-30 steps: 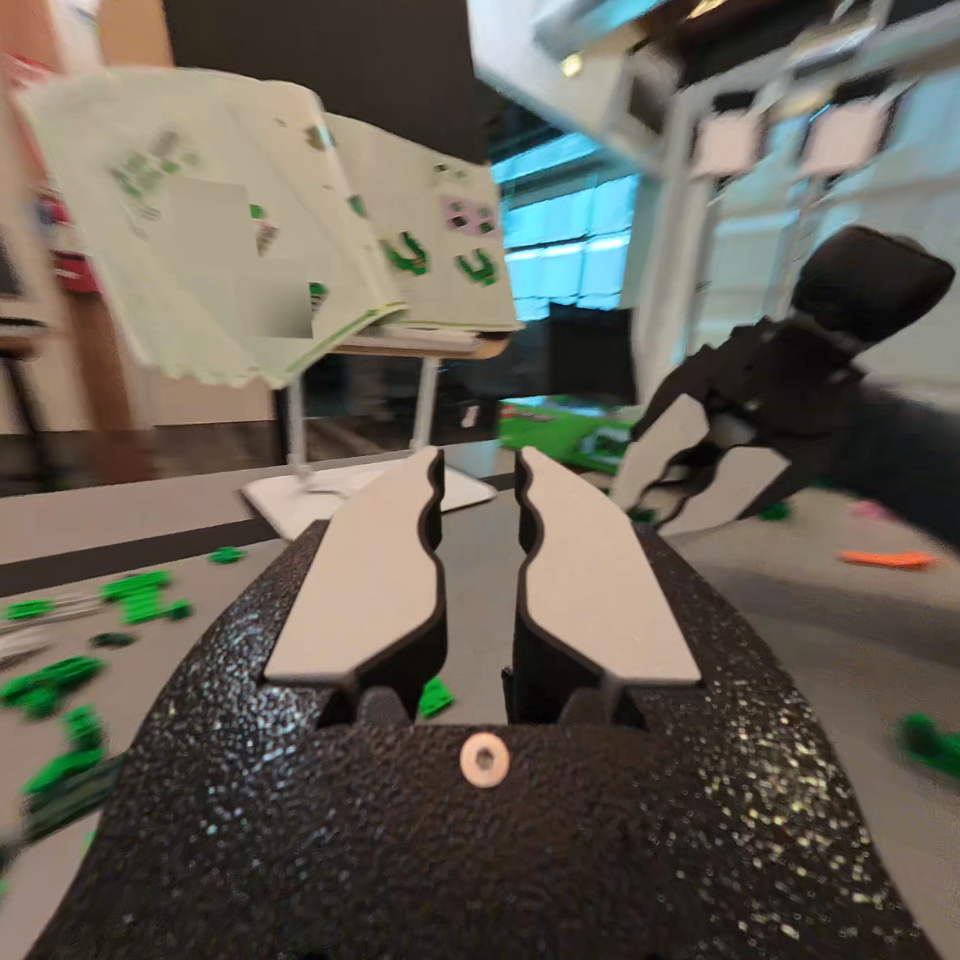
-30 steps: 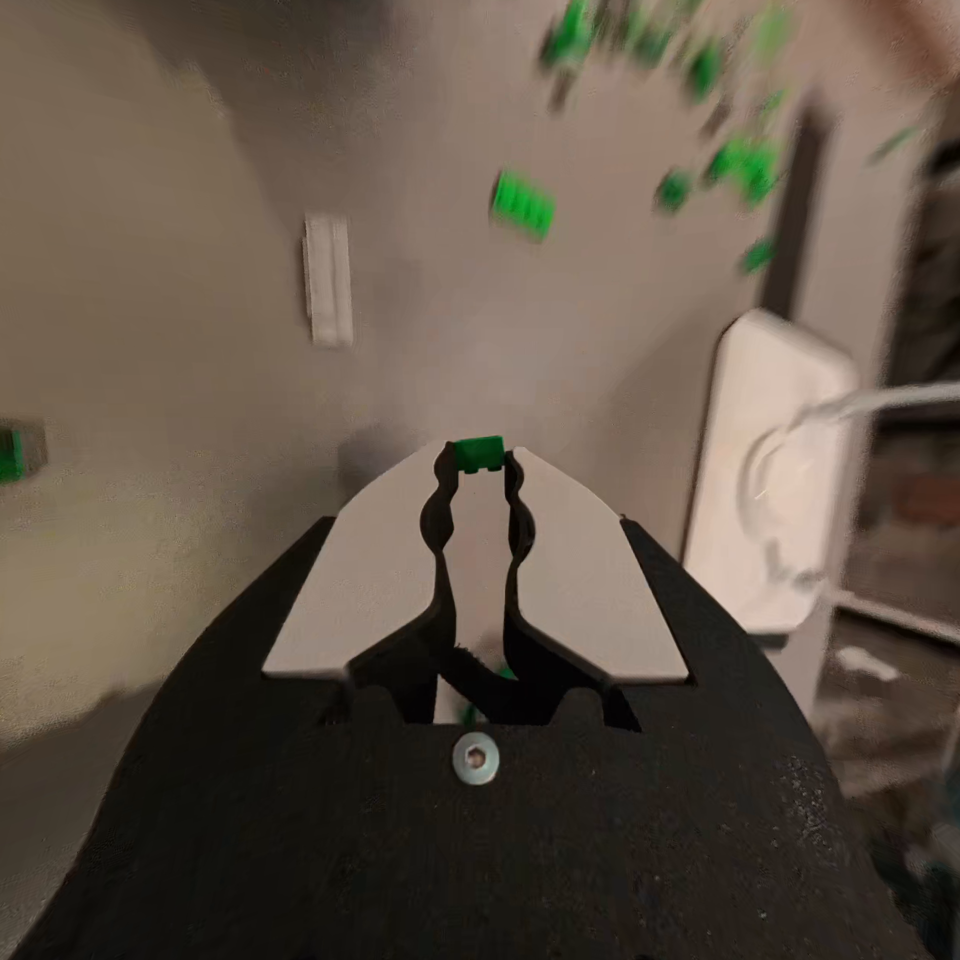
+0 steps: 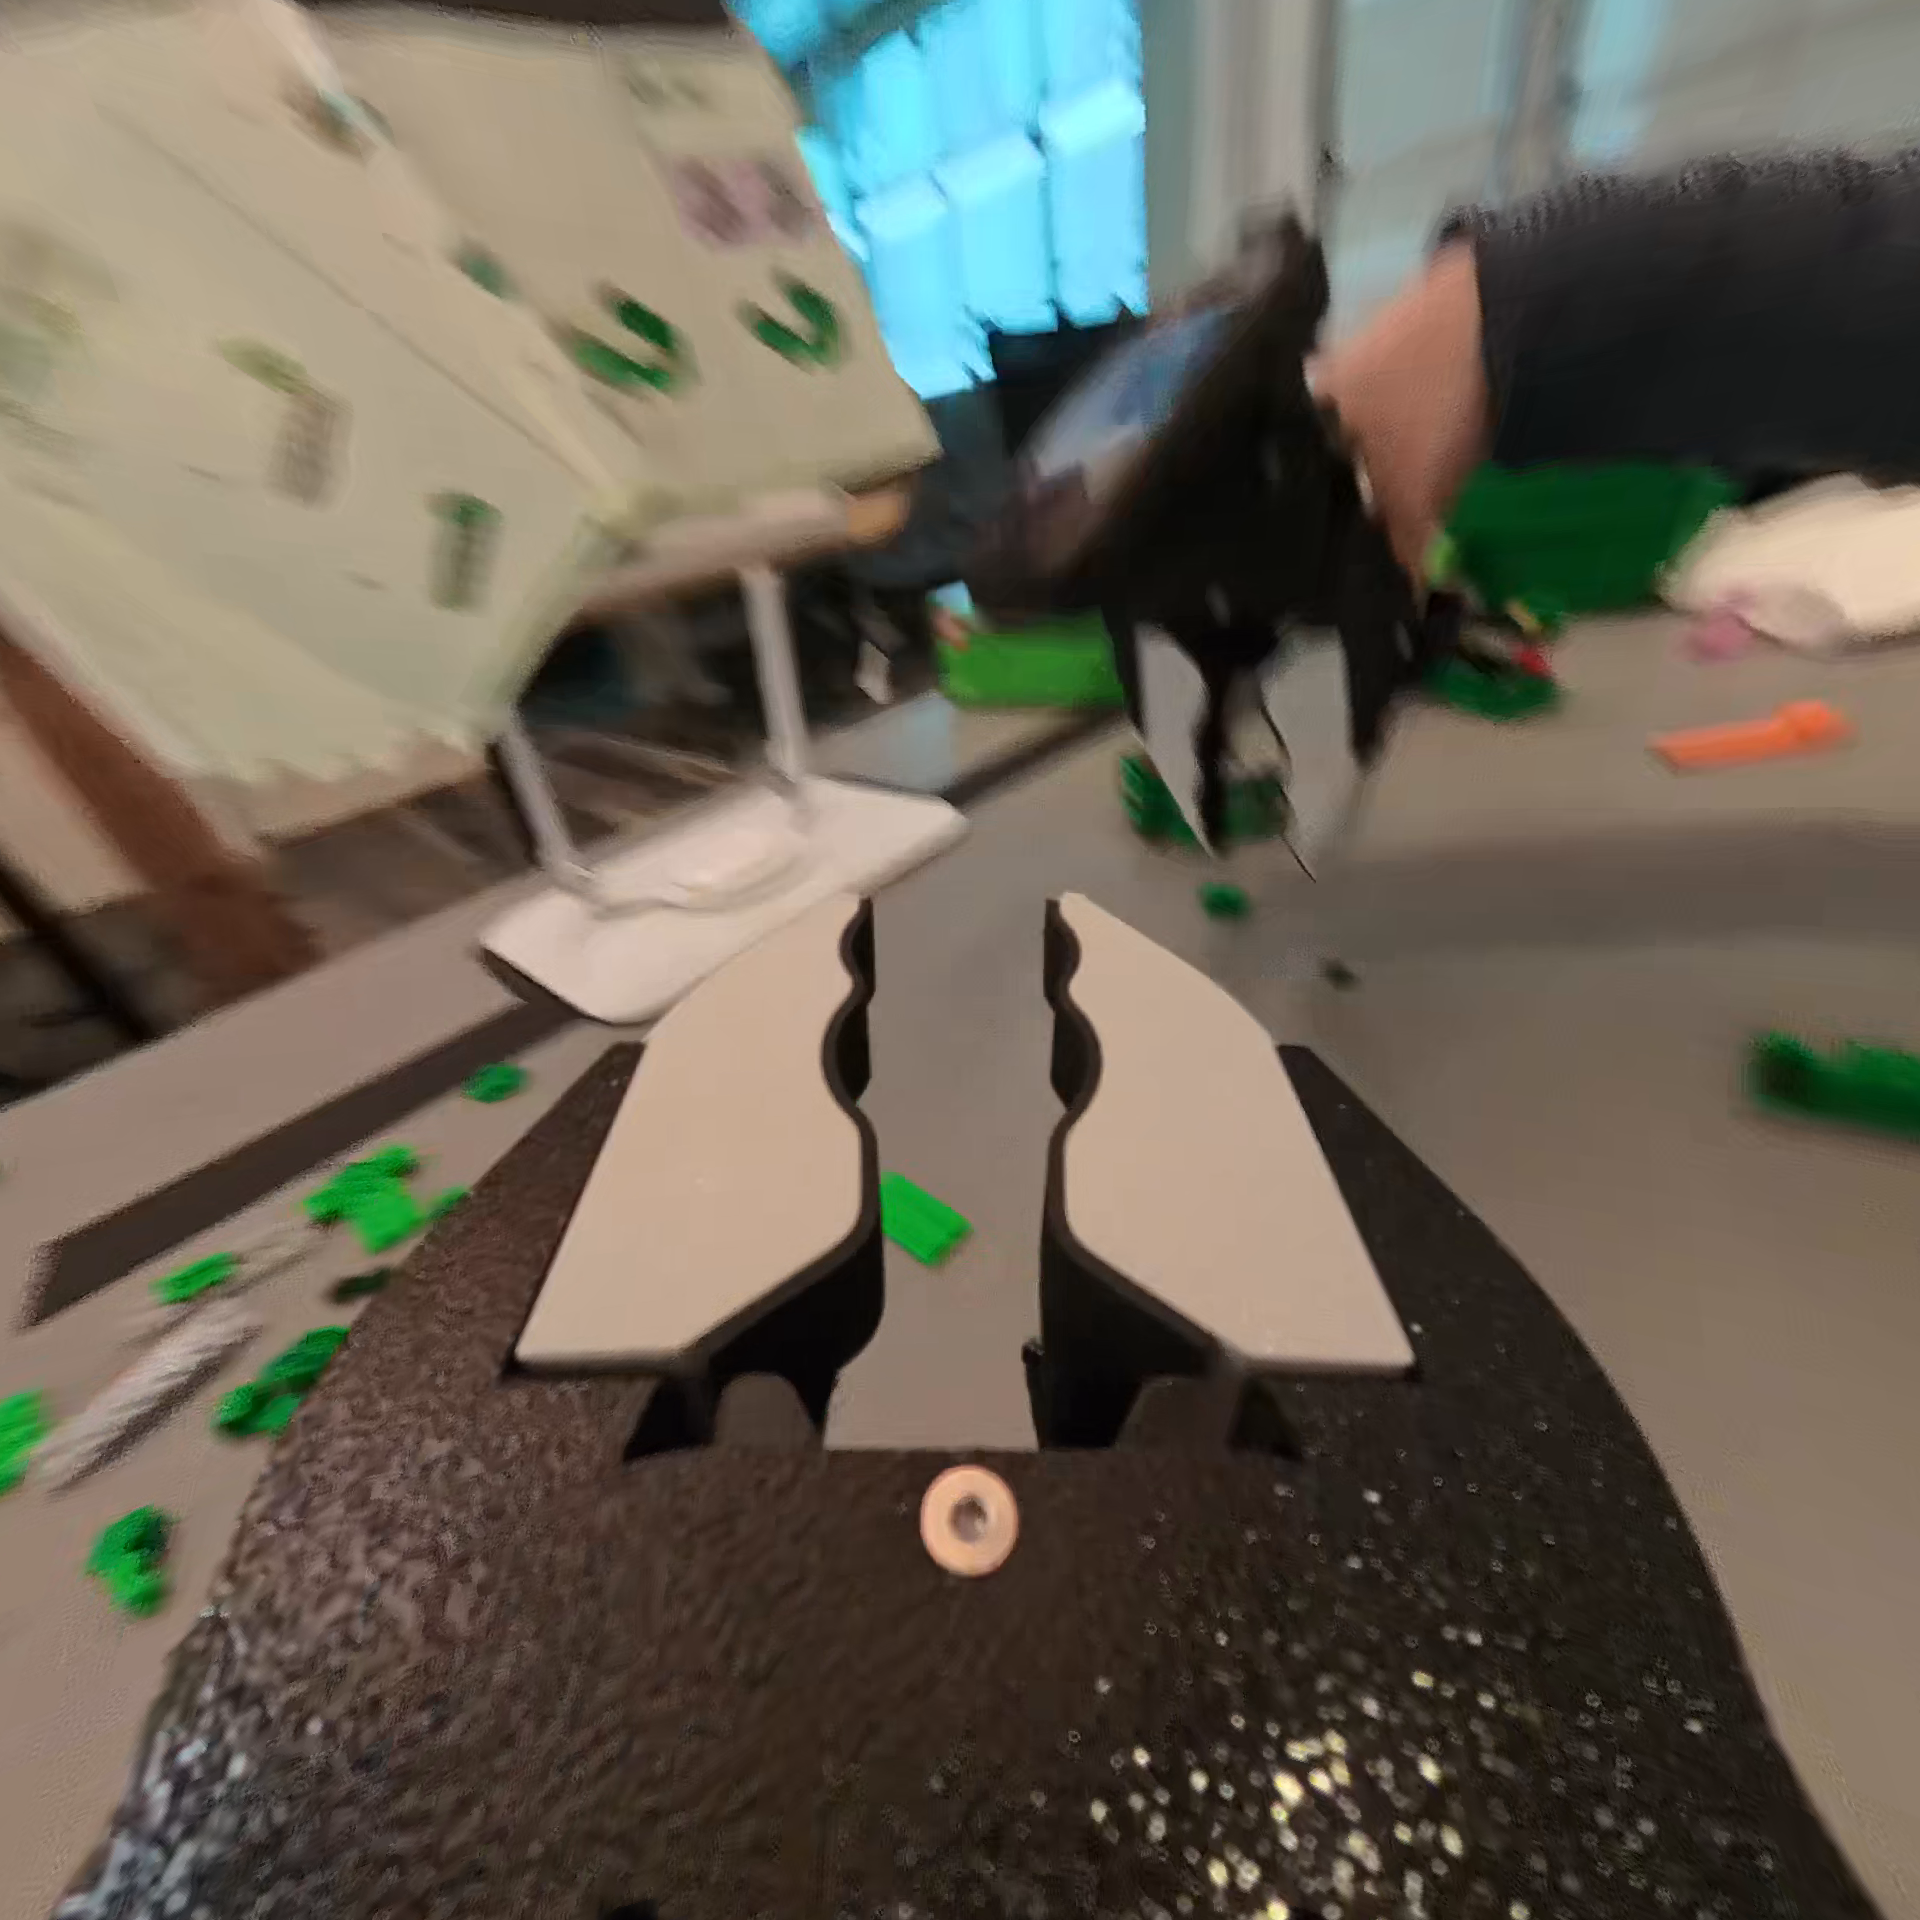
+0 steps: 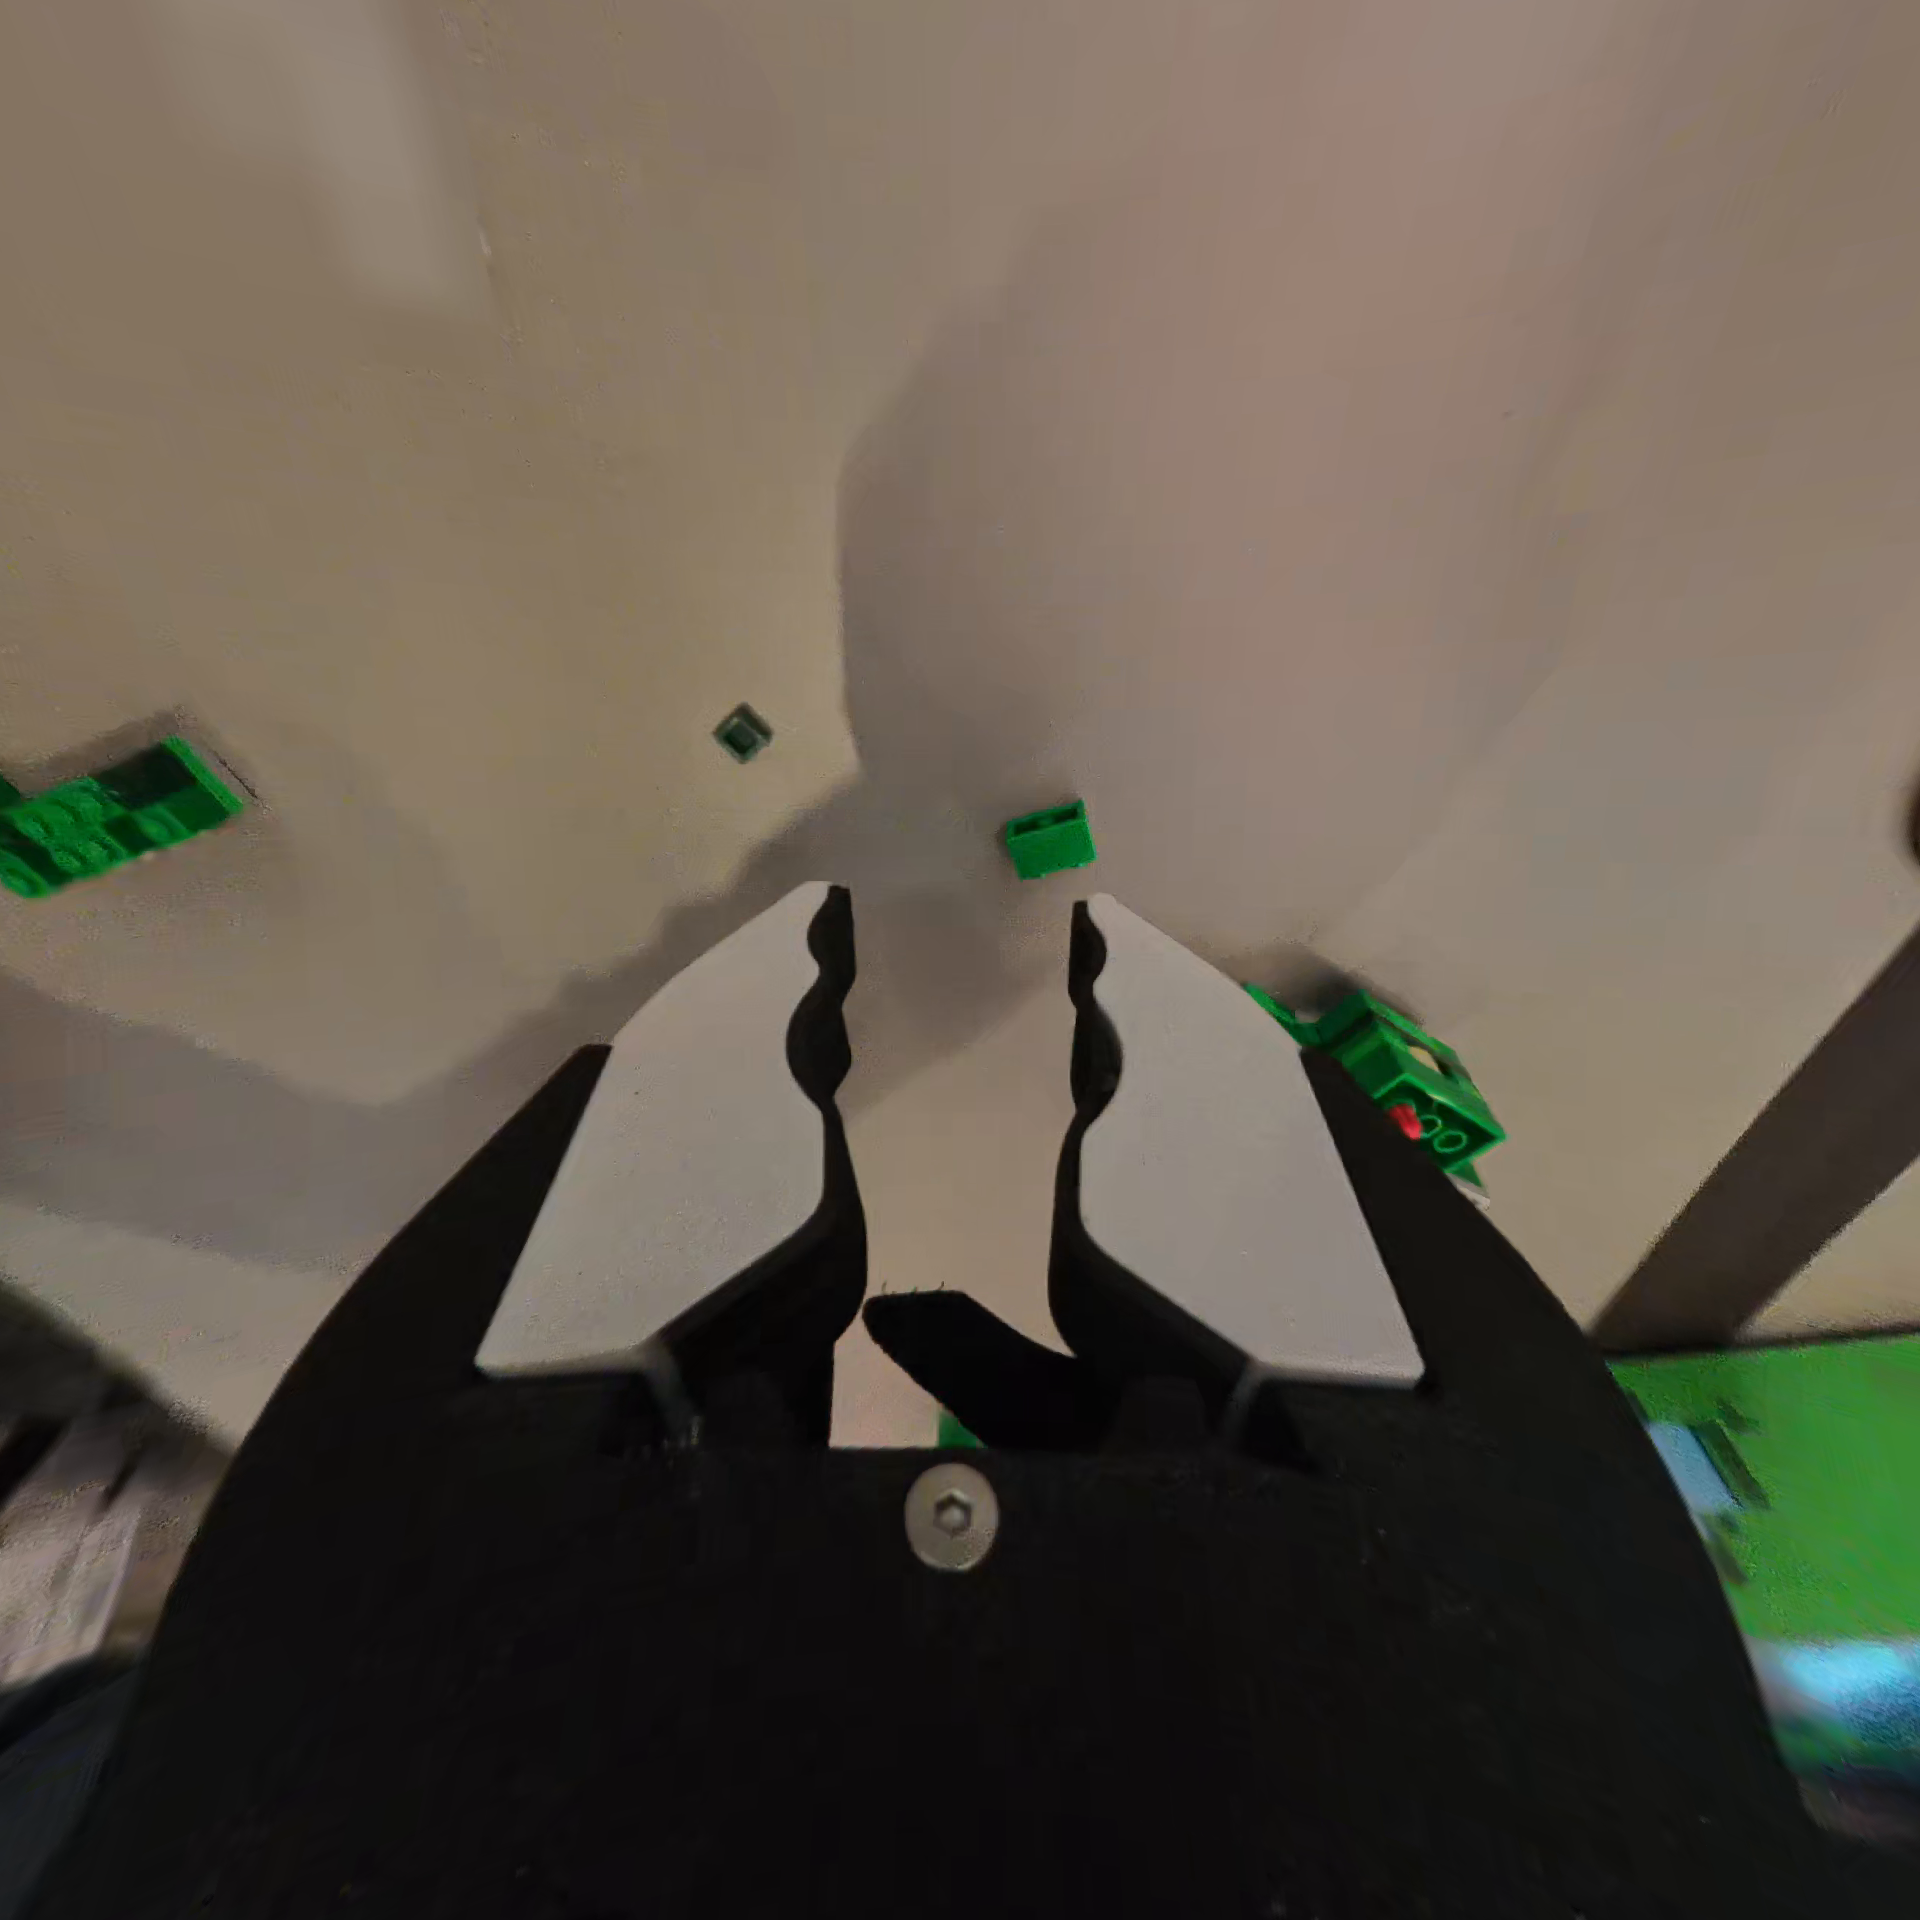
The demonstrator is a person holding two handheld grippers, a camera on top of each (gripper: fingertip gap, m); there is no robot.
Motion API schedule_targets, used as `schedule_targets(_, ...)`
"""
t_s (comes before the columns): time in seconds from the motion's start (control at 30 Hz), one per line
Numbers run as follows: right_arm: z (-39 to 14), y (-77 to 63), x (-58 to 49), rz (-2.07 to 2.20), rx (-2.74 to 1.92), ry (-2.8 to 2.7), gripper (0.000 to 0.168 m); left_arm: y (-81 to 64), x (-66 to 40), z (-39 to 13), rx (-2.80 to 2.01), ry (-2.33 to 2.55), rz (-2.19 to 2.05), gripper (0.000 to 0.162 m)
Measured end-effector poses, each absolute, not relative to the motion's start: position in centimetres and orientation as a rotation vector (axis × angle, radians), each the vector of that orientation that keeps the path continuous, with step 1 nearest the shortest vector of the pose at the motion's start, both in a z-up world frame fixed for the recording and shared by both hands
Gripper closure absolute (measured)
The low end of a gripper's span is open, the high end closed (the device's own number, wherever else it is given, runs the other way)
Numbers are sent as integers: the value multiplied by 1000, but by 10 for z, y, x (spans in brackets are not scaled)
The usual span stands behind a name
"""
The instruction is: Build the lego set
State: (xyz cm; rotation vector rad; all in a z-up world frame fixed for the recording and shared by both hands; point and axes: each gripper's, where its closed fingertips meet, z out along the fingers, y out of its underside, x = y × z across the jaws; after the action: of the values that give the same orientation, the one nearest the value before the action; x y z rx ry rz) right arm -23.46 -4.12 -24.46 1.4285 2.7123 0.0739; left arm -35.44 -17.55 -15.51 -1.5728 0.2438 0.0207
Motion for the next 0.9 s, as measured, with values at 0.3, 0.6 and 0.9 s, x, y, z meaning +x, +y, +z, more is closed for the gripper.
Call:
schedule_targets(0.3, -220, -43, -221, -939, 1809, 3001, 133, -173, -299, -256, -2099, 697, -133, 130)
schedule_targets(0.6, -251, -28, -234, -1036, 1988, 2778, 146, -170, -304, -246, -2022, 673, -74, 133)
schedule_targets(0.9, -267, -23, -248, -931, 2260, 2716, 151, -169, -311, -233, -1953, 593, -80, 135)
